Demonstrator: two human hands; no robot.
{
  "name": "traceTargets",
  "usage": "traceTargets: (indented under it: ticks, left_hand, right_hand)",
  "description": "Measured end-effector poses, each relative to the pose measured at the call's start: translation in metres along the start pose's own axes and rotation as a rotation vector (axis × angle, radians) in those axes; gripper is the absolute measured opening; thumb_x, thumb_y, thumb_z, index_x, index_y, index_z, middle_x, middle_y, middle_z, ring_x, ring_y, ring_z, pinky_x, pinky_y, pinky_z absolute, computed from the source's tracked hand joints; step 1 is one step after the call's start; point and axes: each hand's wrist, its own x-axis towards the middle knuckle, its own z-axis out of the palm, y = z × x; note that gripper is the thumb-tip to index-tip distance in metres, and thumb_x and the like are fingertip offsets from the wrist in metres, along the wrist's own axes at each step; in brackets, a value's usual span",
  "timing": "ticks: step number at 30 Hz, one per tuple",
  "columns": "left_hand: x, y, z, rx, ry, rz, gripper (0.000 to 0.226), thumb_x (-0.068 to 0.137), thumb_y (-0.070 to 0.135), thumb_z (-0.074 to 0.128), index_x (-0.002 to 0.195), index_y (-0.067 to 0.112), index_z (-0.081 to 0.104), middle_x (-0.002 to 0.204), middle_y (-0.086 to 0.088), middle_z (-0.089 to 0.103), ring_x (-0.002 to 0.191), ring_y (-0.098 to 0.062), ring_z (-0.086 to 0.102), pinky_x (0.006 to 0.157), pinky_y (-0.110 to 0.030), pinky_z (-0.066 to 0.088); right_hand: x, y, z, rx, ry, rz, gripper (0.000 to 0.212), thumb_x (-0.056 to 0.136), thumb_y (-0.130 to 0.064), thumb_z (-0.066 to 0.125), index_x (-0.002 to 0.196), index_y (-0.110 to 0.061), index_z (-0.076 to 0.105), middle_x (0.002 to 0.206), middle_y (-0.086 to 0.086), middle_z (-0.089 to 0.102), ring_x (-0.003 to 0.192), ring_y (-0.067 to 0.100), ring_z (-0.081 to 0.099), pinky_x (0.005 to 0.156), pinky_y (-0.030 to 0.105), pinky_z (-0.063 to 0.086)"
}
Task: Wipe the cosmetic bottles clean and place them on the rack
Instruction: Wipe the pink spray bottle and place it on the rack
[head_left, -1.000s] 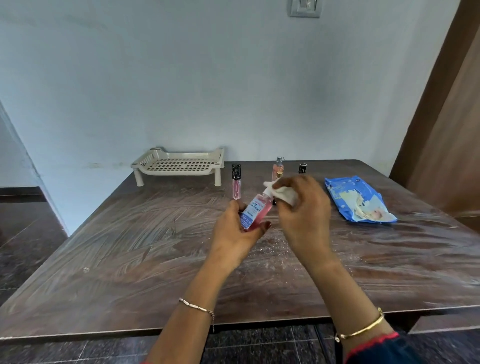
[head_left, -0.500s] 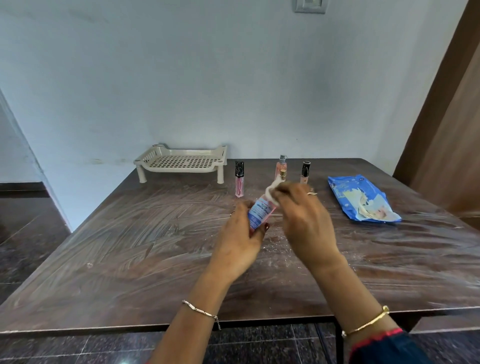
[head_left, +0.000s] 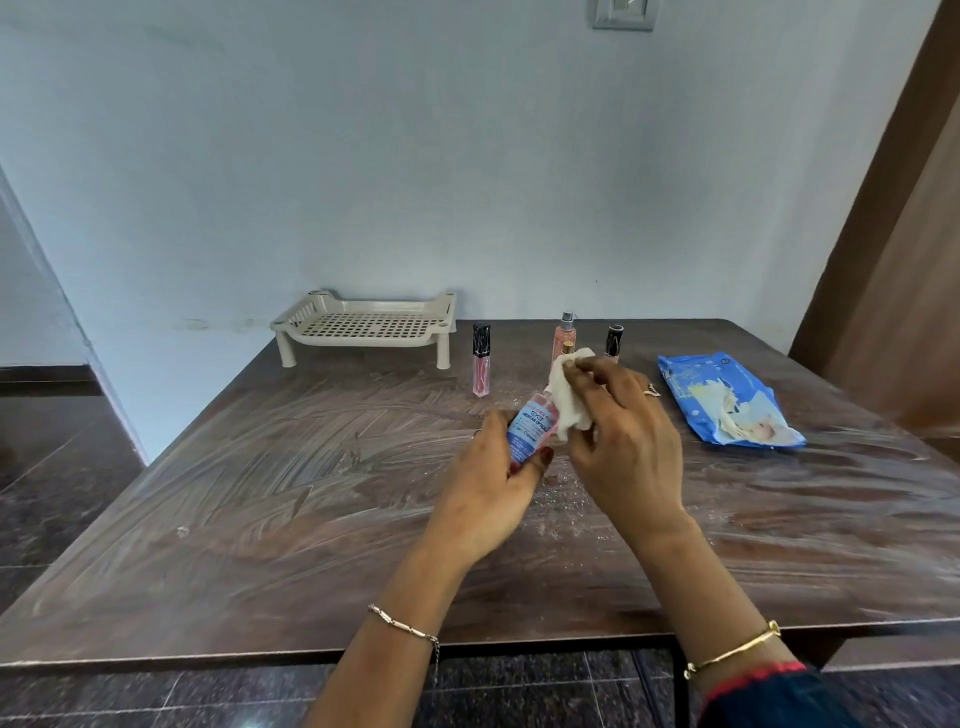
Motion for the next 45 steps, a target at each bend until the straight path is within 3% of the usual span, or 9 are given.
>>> traceTargets:
  ticks: [9,12,15,22,25,28,36,41,45]
  left_hand:
    - [-0.003,-0.002,-0.008,0.042,-0.013,0.069,0.041,0.094,0.048,0.043,0.128,0.026,0.038,0.101,0.011,0.055,0.084,-0.003,0.056,0.073,-0.024,0.049]
    - [-0.002,-0.002,-0.011,0.114,0.031,0.111,0.038,0.095,0.045,0.046,0.127,0.025,0.040,0.103,0.009,0.053,0.082,-0.001,0.052,0.065,-0.017,0.038]
    - [-0.001,-0.003,-0.014,0.157,0.079,0.139,0.039,0.093,0.046,0.048,0.126,0.025,0.041,0.106,0.008,0.054,0.085,-0.003,0.052,0.069,-0.019,0.041]
    - [-0.001,-0.007,-0.020,-0.049,-0.071,0.083,0.037,0.093,0.038,0.052,0.126,0.024,0.043,0.099,0.005,0.057,0.079,-0.004,0.054,0.065,-0.017,0.042]
    - [-0.004,-0.003,-0.029,-0.359,-0.235,-0.015,0.028,0.094,0.034,0.048,0.120,0.024,0.049,0.089,0.002,0.056,0.068,-0.002,0.049,0.059,-0.014,0.042]
    - [-0.006,0.001,-0.038,-0.502,-0.300,-0.068,0.026,0.094,0.035,0.045,0.115,0.021,0.054,0.082,0.001,0.055,0.056,0.002,0.045,0.052,-0.010,0.038]
    - [-0.004,0.004,-0.036,-0.374,-0.185,-0.048,0.030,0.092,0.034,0.053,0.119,0.024,0.046,0.100,0.004,0.061,0.084,-0.002,0.058,0.065,-0.013,0.045]
    - [-0.003,0.000,-0.030,-0.337,-0.084,-0.033,0.034,0.088,0.029,0.062,0.118,0.022,0.047,0.107,0.005,0.061,0.097,-0.007,0.060,0.088,-0.025,0.051]
    - [0.000,-0.004,-0.029,-0.240,-0.010,0.016,0.038,0.084,0.029,0.069,0.115,0.021,0.048,0.108,0.006,0.060,0.097,-0.004,0.060,0.085,-0.023,0.053]
  right_hand:
    - [0.003,-0.002,0.000,-0.024,-0.042,-0.092,0.030,0.094,-0.030,0.048,0.111,-0.018,0.069,0.115,-0.005,0.068,0.119,0.018,0.054,0.107,0.042,0.032]
    - [0.018,-0.001,-0.006,0.055,-0.109,0.050,0.024,0.091,-0.031,0.052,0.089,-0.018,0.072,0.087,-0.005,0.071,0.086,0.017,0.064,0.081,0.033,0.044]
    - [0.030,0.002,-0.008,0.460,-0.231,0.350,0.020,0.089,-0.032,0.060,0.078,-0.017,0.068,0.070,-0.008,0.065,0.062,0.013,0.059,0.057,0.026,0.043]
    - [0.032,0.016,-0.020,1.340,-0.567,0.760,0.021,0.073,-0.005,0.073,0.093,-0.007,0.065,0.089,0.008,0.072,0.080,0.019,0.069,0.069,0.026,0.056]
    - [0.028,0.019,-0.022,1.432,-0.636,0.739,0.043,0.067,-0.003,0.072,0.109,-0.004,0.064,0.103,0.012,0.070,0.090,0.022,0.068,0.073,0.029,0.058]
    - [0.024,0.016,-0.024,1.441,-0.587,0.717,0.032,0.067,-0.004,0.071,0.099,-0.006,0.067,0.095,0.008,0.073,0.083,0.017,0.069,0.069,0.026,0.057]
    - [0.017,-0.005,-0.011,1.493,-0.384,0.916,0.018,0.067,-0.009,0.073,0.082,-0.002,0.066,0.077,0.012,0.072,0.068,0.018,0.070,0.059,0.025,0.056]
    - [0.016,-0.014,-0.010,1.421,-0.320,0.918,0.004,0.080,-0.005,0.068,0.082,-0.006,0.066,0.077,0.008,0.072,0.071,0.018,0.068,0.064,0.027,0.057]
    - [0.019,-0.015,-0.013,1.489,-0.307,0.977,0.006,0.083,-0.003,0.064,0.086,-0.007,0.067,0.078,0.006,0.073,0.070,0.015,0.070,0.060,0.024,0.056]
